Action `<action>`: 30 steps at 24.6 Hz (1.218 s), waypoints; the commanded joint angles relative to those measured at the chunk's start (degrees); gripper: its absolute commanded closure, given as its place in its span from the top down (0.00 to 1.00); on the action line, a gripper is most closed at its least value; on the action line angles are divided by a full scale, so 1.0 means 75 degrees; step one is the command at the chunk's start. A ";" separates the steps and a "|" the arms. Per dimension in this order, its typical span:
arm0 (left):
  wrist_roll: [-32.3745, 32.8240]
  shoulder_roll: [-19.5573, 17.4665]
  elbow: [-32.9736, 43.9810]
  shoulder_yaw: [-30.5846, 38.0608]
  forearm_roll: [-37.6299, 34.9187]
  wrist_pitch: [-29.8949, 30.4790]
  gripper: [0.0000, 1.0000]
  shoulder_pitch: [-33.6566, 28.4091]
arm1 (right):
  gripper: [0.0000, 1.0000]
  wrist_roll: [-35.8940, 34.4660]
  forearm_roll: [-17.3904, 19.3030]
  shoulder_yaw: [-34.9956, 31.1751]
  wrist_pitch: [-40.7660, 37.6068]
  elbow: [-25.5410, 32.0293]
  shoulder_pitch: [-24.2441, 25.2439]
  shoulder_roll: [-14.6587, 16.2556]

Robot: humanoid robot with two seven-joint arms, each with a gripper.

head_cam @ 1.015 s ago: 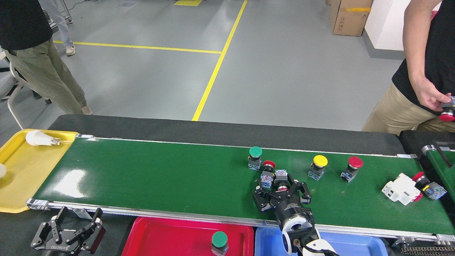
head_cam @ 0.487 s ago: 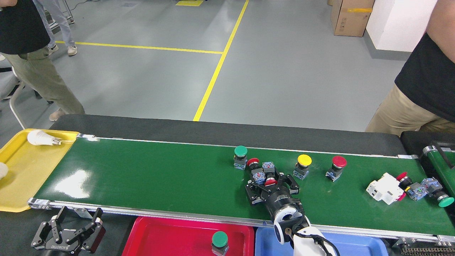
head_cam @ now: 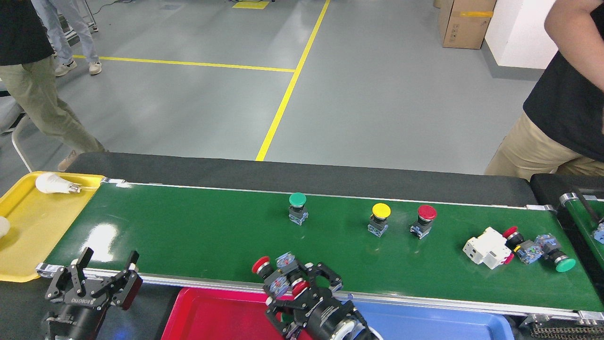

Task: Pick switch part from conveyor to tray
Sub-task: 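Lower the red-capped switch into the red bin and open the right gripper, then grasp a green-capped switch with the left gripper and drop it in the red bin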

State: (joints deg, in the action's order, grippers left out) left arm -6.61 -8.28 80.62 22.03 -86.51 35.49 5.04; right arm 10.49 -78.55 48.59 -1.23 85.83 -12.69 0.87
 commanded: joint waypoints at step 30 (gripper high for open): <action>0.0284 0.0811 -0.4351 -0.3594 -0.0055 -0.2681 0.06 0.3313 | 1.00 -0.0860 -0.0003 -0.6432 0.0820 0.1716 0.2747 -0.0420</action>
State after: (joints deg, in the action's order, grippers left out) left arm -3.11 -1.84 47.49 -4.88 -86.76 16.39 28.83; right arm 3.93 -78.37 0.26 5.21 98.43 9.14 -2.87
